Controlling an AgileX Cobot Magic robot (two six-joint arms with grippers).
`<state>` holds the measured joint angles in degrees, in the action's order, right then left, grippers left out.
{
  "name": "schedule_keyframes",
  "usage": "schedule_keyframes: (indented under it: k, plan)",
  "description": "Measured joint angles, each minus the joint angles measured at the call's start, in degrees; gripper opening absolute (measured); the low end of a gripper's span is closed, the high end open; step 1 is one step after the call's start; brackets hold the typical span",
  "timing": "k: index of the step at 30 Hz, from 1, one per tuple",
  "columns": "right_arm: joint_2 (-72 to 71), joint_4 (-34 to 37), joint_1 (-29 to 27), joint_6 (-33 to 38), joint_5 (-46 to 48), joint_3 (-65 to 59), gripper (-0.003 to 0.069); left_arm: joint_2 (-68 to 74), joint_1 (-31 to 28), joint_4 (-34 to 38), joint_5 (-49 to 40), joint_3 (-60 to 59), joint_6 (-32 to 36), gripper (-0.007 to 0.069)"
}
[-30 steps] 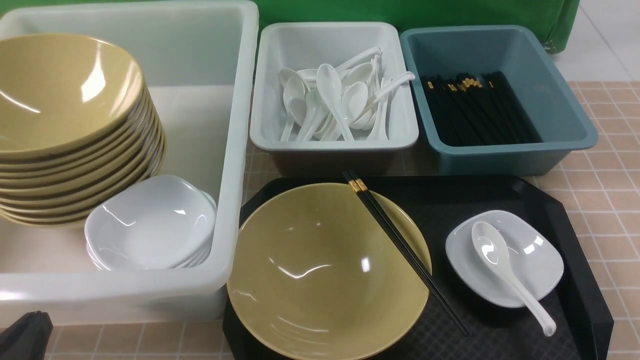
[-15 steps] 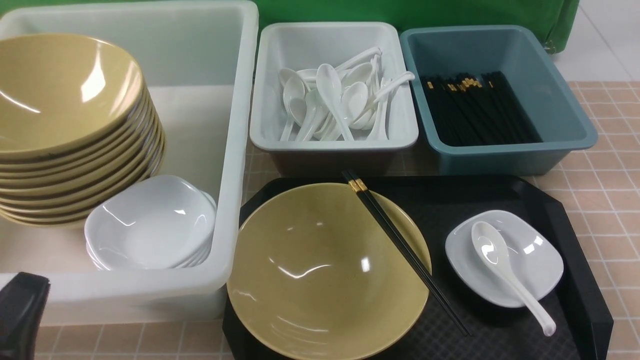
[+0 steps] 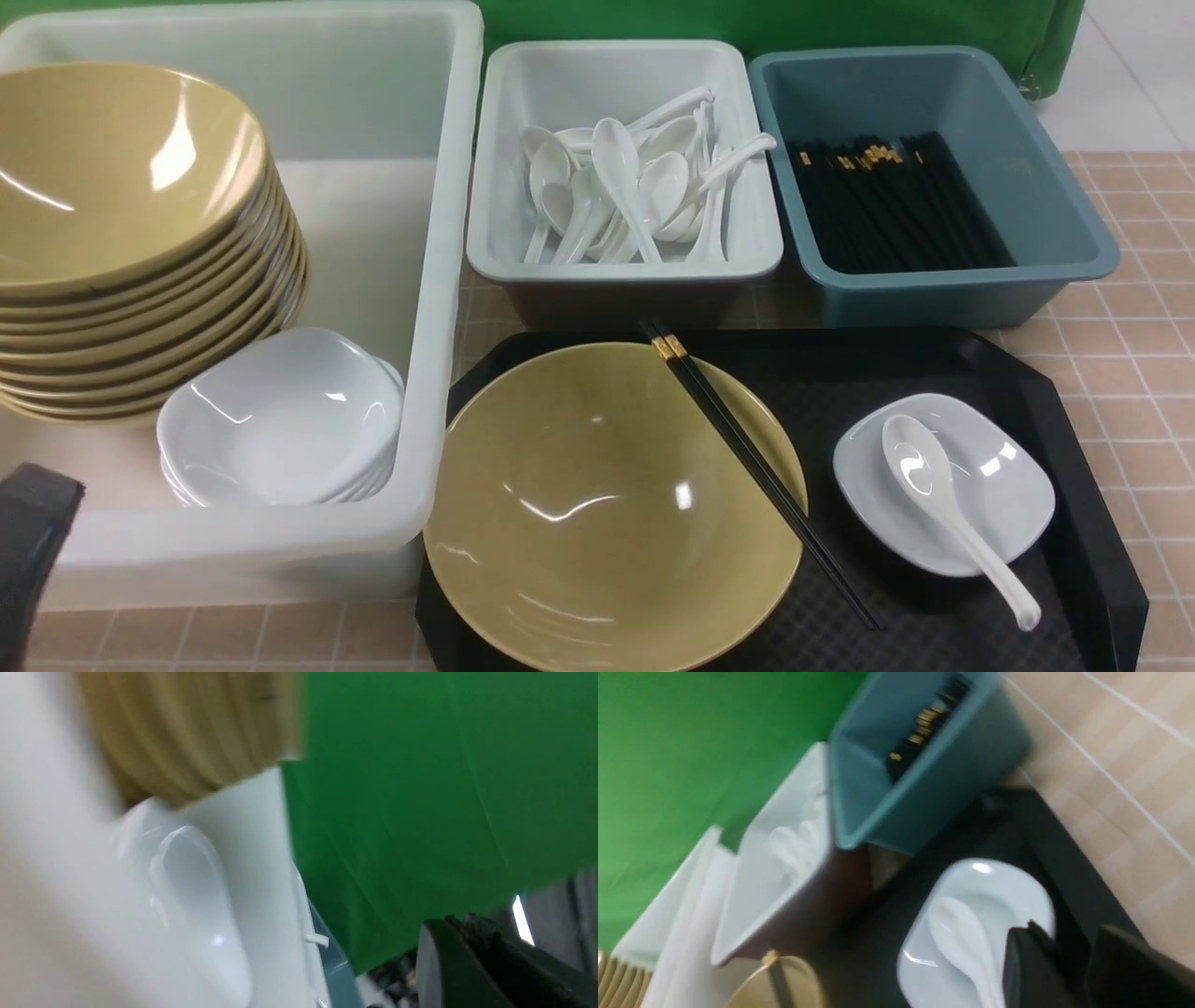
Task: On brown table put chopsticks spoon bowls plates into blue grey white boxes.
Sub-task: 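Move the grippers toward the tableware on the black tray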
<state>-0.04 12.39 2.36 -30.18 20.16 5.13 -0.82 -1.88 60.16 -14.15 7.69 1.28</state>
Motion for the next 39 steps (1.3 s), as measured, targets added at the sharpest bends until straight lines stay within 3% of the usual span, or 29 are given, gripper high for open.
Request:
schedule_keyframes:
  k: [2, 5, 6, 7, 9, 10, 12, 16, 21, 25, 30, 36, 39]
  plan:
    - [4.26, 0.04, 1.91, 8.91, 1.4, 6.66, 0.0141, 2.7, 0.0, -5.39, -4.08, 7.25, 7.65, 0.0001]
    - [13.99, 0.04, 3.94, 21.87, 6.31, 15.39, 0.0052, 10.47, 0.0, -13.12, -8.61, 14.13, 10.35, 0.0001]
    - [14.74, 0.04, 4.05, 22.7, 6.8, 16.02, 0.0048, 11.16, 0.0, -14.6, -9.58, 15.24, 10.54, 0.0001]
    - [21.65, 0.04, 4.55, 29.56, 11.52, 21.81, 0.0038, 17.72, 0.0, -21.18, -14.45, 20.01, 11.08, 0.0001]
    - [26.18, -0.02, 4.62, 33.21, 14.77, 25.63, 0.0036, 22.22, 0.0, -27.72, -20.26, 24.57, 11.32, 0.0001]
    - [31.26, -0.02, 4.62, 36.68, 18.67, 29.93, 0.0036, 28.06, 0.0, -35.52, -28.3, 29.33, 11.54, 0.0001]
    - [37.95, -0.23, 5.03, 40.6, 24.32, 35.79, 0.0036, 34.78, 0.0, -44.09, -38.64, 35.77, 11.79, 0.0001]
    - [48.32, -0.36, 9.38, 45.32, 33.36, 44.52, 0.0036, 43.36, 2.24, -52.69, -49.21, 44.39, 11.9, 0.0001]
    - [59.13, -3.79, 21.26, 47.53, 39.26, 50.39, 0.0036, 47.46, 9.93, -51.22, -47.2, 47.83, 12.7, 0.0001]
    - [68.83, -10.24, 31.32, 44.18, 40.97, 54.89, 0.0041, 49.94, 17.58, -46.54, -43.29, 48.05, 15.37, 0.0001]
    - [77.83, -13.03, 35.72, 41.85, 41.86, 61.84, 0.0063, 51.68, 23.08, -44.23, -42.54, 48.05, 16.89, 0.0001]
    - [88.59, -13.36, 36.14, 40.48, 43.09, 72.57, 0.0234, 51.73, 25.29, -44.01, -46.99, 48.05, 18.11, 0.0001]
    - [93.39, -13.31, 36.14, 39.4, 43.97, 76.58, 0.0384, 51.73, 25.29, -44.01, -47.92, 48.05, 18.45, 0.0001]
